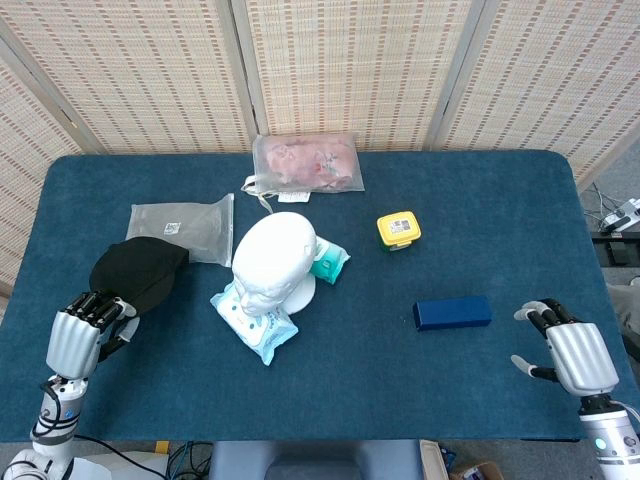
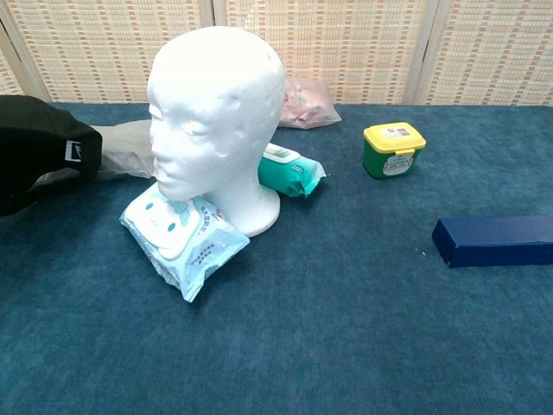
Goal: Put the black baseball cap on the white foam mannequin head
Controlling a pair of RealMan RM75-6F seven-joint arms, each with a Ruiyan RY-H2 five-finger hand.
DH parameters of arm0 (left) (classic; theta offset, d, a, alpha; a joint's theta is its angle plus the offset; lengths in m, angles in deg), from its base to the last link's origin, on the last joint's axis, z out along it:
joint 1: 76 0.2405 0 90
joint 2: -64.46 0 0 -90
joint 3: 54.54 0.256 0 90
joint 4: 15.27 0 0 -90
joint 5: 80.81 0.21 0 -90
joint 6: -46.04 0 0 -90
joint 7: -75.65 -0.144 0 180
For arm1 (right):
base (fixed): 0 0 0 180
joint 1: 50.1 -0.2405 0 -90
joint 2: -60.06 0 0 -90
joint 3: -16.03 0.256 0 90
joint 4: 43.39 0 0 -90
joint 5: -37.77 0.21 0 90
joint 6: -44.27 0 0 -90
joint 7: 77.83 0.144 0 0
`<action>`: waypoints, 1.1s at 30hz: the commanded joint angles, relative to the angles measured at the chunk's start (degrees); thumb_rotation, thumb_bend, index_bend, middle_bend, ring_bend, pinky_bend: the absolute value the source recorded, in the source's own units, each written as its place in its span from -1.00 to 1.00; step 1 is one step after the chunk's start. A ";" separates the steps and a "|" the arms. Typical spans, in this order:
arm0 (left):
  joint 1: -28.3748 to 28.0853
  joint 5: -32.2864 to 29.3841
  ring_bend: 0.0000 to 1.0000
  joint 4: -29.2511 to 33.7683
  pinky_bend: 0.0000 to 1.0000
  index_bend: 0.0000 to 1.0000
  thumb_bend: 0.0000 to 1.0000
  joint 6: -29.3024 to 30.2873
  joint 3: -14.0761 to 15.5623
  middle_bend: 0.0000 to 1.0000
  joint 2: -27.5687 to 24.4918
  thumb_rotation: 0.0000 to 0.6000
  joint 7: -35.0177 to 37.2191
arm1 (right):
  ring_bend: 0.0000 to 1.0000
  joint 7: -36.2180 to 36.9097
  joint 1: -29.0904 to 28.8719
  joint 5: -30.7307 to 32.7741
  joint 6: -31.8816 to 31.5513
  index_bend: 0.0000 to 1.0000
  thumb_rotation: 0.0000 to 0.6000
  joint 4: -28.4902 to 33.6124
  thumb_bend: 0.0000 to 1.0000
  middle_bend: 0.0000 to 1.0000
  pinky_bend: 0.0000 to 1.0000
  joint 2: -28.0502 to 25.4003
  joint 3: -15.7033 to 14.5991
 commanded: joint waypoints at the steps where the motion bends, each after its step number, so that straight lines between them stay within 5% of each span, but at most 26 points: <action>1: -0.76 0.66 -0.12 -0.07 0.12 0.45 -0.02 1.41 0.13 0.40 -0.78 1.00 -0.89 | -0.54 0.18 0.06 -0.08 -0.15 -0.26 1.00 -0.03 -0.76 -0.36 0.13 -0.03 0.00; 15: -3.89 2.33 -0.12 3.76 0.12 0.44 -0.02 6.85 -0.27 0.40 -5.31 1.00 -4.71 | -0.54 0.41 0.26 -0.25 -0.56 -0.26 1.00 -0.03 -0.76 -0.36 0.13 -0.08 0.02; 33: -7.11 1.75 -0.12 13.20 0.12 0.44 -0.02 5.63 -3.06 0.40 -10.78 1.00 -9.09 | -0.54 -0.01 0.41 -0.47 -0.90 -0.26 1.00 -0.03 -0.76 -0.36 0.13 0.07 0.04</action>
